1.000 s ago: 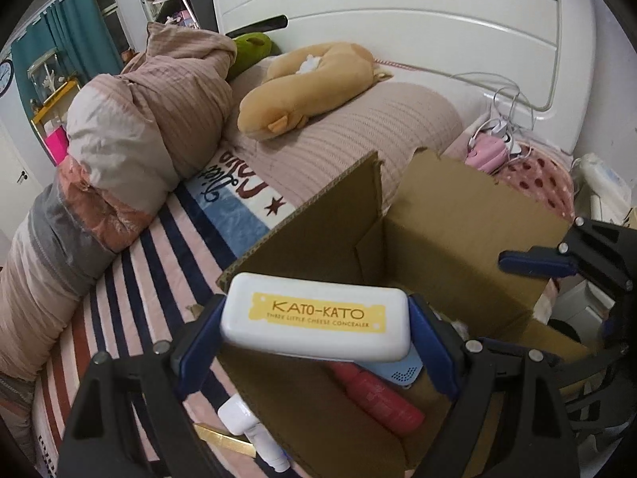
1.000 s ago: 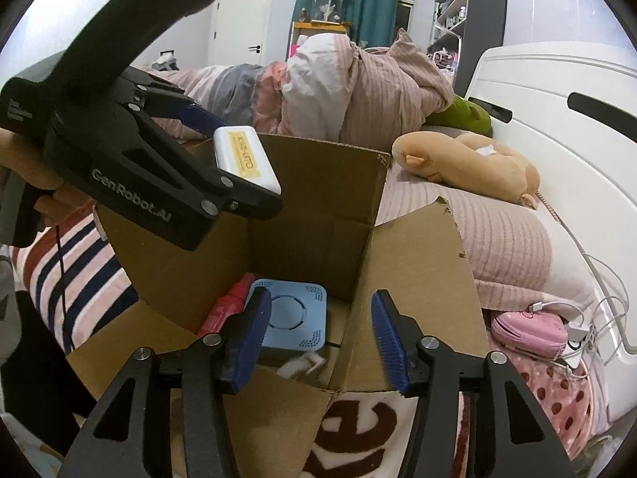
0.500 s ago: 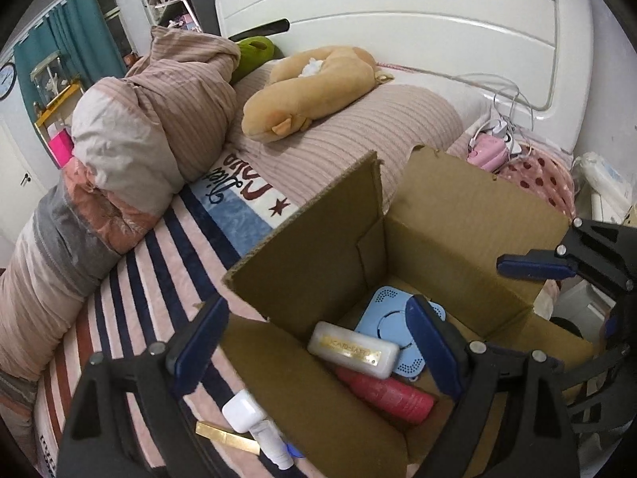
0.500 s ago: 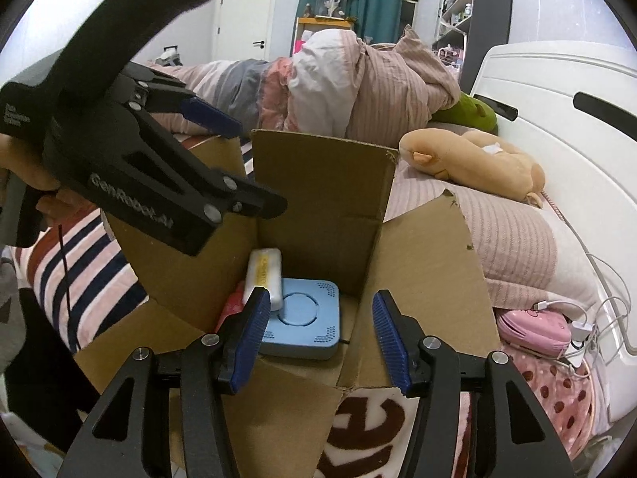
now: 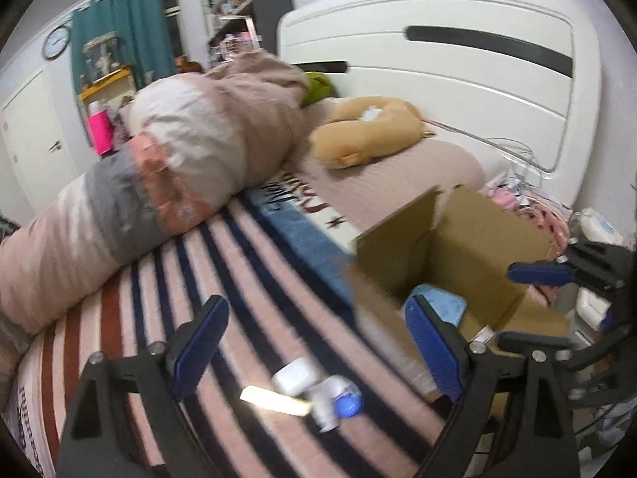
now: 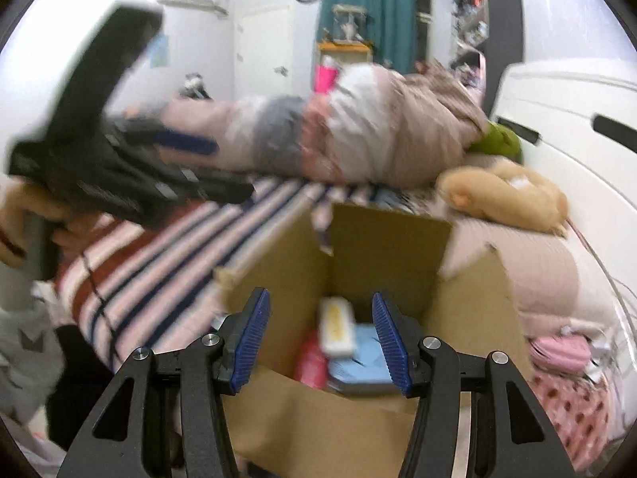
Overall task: Organize rigid objects
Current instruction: 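Grasp the gold bar with the left gripper while the right grasps the white bottle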
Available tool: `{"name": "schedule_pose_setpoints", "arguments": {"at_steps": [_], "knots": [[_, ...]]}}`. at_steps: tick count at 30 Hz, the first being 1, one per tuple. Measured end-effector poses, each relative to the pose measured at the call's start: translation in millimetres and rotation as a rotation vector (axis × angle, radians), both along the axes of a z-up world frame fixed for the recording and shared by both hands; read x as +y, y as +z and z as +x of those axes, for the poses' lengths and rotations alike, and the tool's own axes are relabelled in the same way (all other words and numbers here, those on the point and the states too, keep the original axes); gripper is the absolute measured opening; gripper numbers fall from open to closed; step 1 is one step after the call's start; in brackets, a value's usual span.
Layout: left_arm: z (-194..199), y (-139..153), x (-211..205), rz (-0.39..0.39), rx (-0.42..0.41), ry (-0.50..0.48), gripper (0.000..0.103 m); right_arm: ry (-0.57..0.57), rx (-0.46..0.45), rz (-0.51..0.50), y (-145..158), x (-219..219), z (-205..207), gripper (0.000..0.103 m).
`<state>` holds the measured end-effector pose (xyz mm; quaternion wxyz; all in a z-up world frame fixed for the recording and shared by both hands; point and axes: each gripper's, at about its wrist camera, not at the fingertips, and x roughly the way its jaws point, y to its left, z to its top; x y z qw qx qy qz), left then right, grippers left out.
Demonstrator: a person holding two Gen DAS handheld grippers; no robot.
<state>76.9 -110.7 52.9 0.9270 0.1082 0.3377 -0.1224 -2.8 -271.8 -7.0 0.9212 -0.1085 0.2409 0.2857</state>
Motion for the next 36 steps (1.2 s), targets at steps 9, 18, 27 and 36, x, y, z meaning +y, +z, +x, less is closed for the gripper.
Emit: {"name": "schedule_pose_setpoints", "arguments": {"at_steps": [9, 18, 27, 36], "knots": [[-22, -56, 95, -0.078, 0.045, 0.09, 0.089, 0.17, 0.045, -0.011, -21, 109, -29, 0.05], [15, -136, 120, -0.134, 0.167, 0.052, 0.089, 0.092, 0.233, -0.082, -103, 160, 5, 0.05], [49, -187, 109, -0.198, 0.274, -0.087, 0.089, -0.02, 0.244, -0.13, -139, 154, 64, 0.046], [59, -200, 95, -0.227, 0.306, -0.146, 0.09, -0.004, 0.191, -0.198, -150, 159, 62, 0.025]]}}
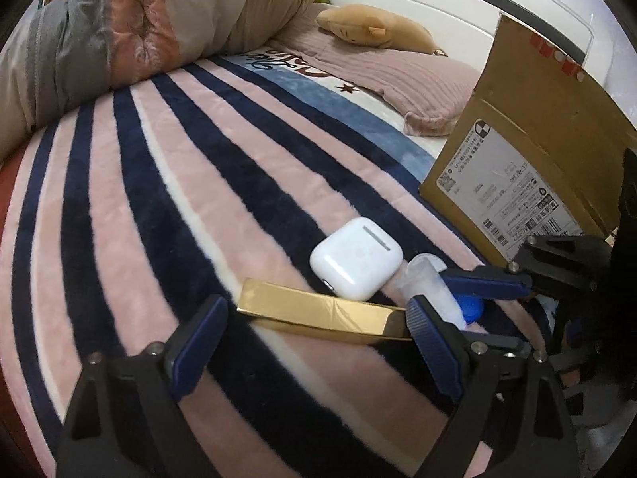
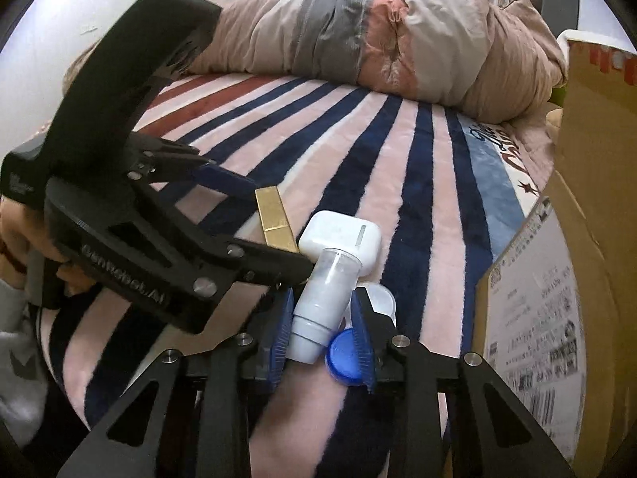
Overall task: Organize rigid objects
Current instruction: 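Grasp the gold bar with the left gripper while the right grasps the white bottle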
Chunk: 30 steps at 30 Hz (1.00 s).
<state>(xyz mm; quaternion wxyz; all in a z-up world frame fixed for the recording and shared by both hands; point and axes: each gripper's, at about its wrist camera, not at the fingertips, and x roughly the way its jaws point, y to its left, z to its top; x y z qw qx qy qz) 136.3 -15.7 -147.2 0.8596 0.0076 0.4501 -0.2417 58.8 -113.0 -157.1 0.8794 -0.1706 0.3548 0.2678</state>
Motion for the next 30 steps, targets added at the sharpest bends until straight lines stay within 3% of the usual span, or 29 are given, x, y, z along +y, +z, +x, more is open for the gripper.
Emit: {"name": "schedule_pose_setpoints", "arguments": {"at_steps": [10, 14, 18, 25, 30], "knots": [[3, -5, -3, 0.019, -0.009, -0.039, 0.096, -0.007, 0.07, 0.005, 6, -15, -25, 0.024], [-1, -4, -4, 0.032, -0.038, -0.042, 0.089, -0.015, 0.076, 0.015, 3, -18, -27, 0.022], [-4, -2, -1, 0.031, -0.039, -0.035, 0.088, -0.014, 0.082, 0.029, 4, -18, -26, 0.022], [-39, 8, 20, 0.018, -0.033, -0.023, 0.088, 0.034, 0.182, 0.114, 7, -19, -27, 0.022], [-52, 7, 32, 0.019, -0.031, 0.002, 0.088, 0.003, 0.18, 0.079, 1, -9, -27, 0.022]]}}
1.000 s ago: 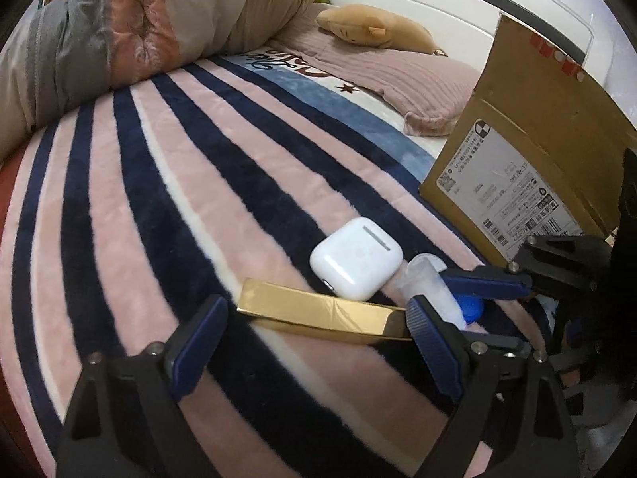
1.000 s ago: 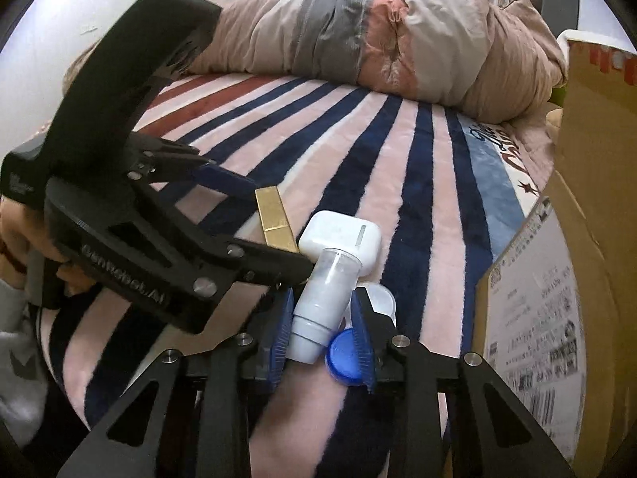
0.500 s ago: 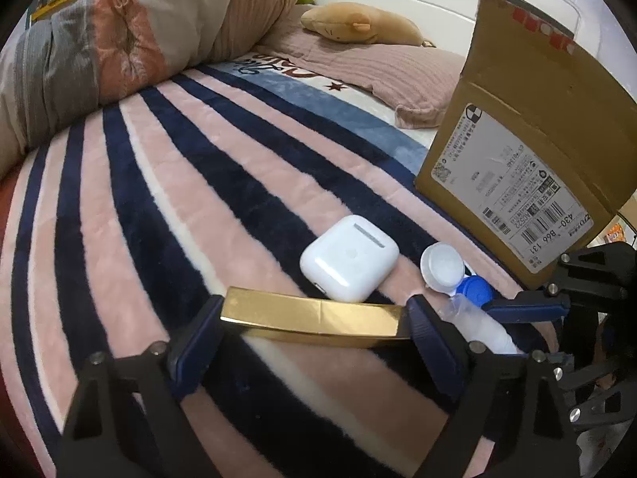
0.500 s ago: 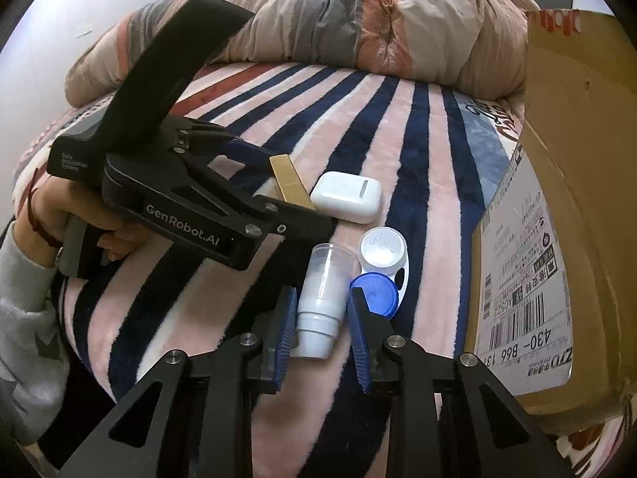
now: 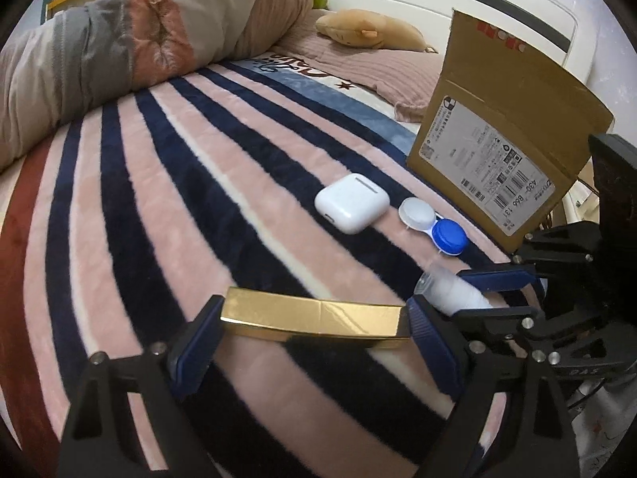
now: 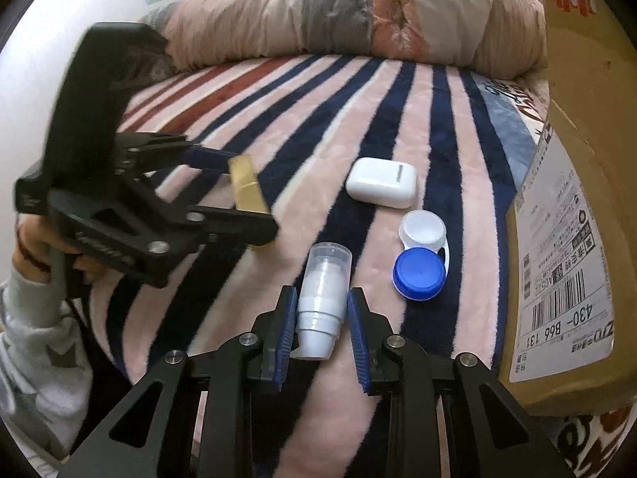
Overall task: Organize rigid objects
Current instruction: 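Grasp the gold bar with the left gripper while the right grasps the white bottle, then lower the gold bar and white bottle into the box, opening both grippers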
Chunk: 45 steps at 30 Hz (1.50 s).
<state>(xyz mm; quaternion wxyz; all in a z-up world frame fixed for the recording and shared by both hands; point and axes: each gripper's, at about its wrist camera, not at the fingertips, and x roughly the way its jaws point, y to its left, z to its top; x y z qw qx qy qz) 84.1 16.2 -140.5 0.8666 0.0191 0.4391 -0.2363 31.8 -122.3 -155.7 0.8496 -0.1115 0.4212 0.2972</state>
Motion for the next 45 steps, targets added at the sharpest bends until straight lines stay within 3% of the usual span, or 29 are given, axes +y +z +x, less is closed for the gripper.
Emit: {"name": "schedule_pose_setpoints", "arguments": {"at_steps": [5, 9, 13, 16, 21, 25, 28, 34, 39, 45], "knots": [[1, -7, -2, 0.022, 0.0, 0.007, 0.088, -0.021, -0.009, -0.01, -5, 6, 6, 0.022], [-2, 4, 5, -0.007, -0.018, 0.037, 0.088, -0.016, -0.05, -0.011, 1, 8, 0, 0.021], [-18, 38, 15, -0.045, -0.088, 0.09, 0.088, 0.034, -0.099, 0.026, 28, 9, -16, 0.021], [-40, 79, 10, -0.045, -0.168, 0.1, 0.088, 0.08, -0.158, 0.059, 56, 6, -31, 0.021], [-66, 145, -19, 0.013, -0.279, 0.082, 0.088, 0.122, -0.275, 0.114, 104, -15, -54, 0.021], [-72, 192, -59, -0.009, -0.357, 0.036, 0.088, 0.08, -0.358, 0.166, 139, -59, -58, 0.021], [-68, 210, -97, 0.01, -0.399, 0.012, 0.088, -0.012, -0.394, 0.165, 151, -102, -51, 0.021], [-30, 210, -183, 0.067, -0.329, -0.101, 0.089, -0.211, -0.356, 0.077, 135, -180, -17, 0.022], [5, 189, -223, 0.151, -0.248, -0.113, 0.089, -0.24, -0.339, 0.013, 115, -202, 8, 0.021], [23, 167, -238, 0.235, -0.19, -0.119, 0.089, -0.206, -0.338, 0.063, 108, -213, 13, 0.022]]}}
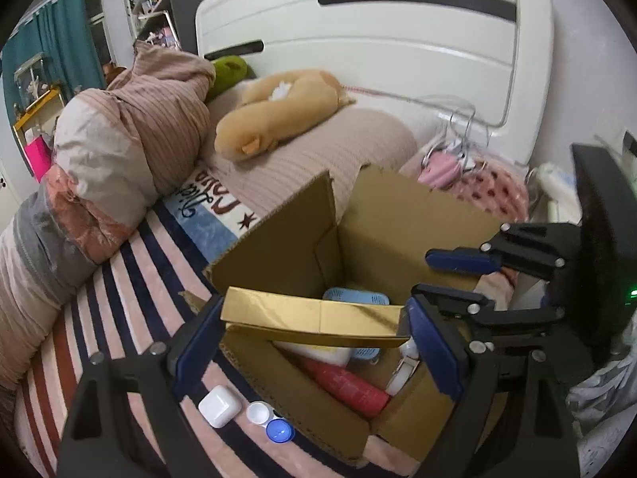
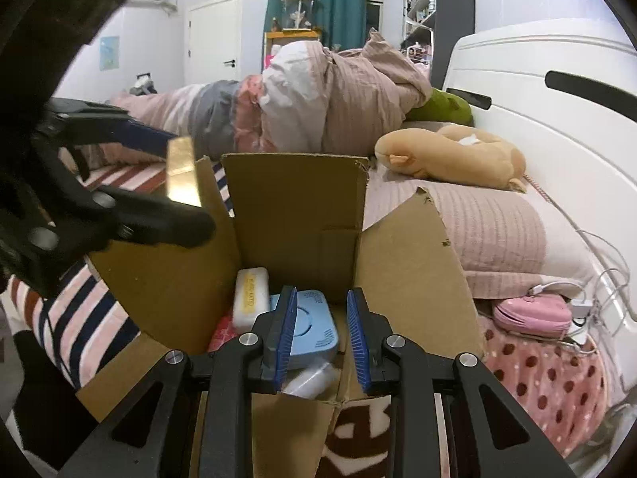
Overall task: Organize rigid objects
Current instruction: 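Lower the gold bar and white bottle into the box, opening both grippers, then move both tools back to the earbud case and lens case on the bed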
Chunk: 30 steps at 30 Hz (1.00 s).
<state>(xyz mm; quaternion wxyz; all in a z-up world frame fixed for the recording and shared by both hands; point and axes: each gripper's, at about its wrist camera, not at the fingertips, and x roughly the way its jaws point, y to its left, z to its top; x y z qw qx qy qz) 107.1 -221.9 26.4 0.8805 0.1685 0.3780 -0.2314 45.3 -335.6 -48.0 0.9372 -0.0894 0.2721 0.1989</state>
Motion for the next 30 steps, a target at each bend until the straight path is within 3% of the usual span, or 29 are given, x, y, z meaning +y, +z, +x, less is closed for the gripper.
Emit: {"name": "schedule_pose_setpoints", "arguments": {"at_steps": [8, 15, 24, 30], "knots": [[4, -20, -7, 0.09, 0.027, -0.006, 0.089, 0.015, -0.001, 0.029, -3, -3, -1, 0.022], [-3, -19, -4, 0.097, 0.008, -0.011, 0.091, 0.021, 0.006, 0.024, -3, 0, -1, 0.023], [-21, 11, 34, -0.018, -0.046, 0.039, 0.091, 0.031, 0.026, 0.02, 4, 13, -5, 0.024], [-40, 26, 95, -0.076, -0.1, 0.127, 0.091, 0.099, -0.022, 0.086, 34, 42, -28, 0.024]]}}
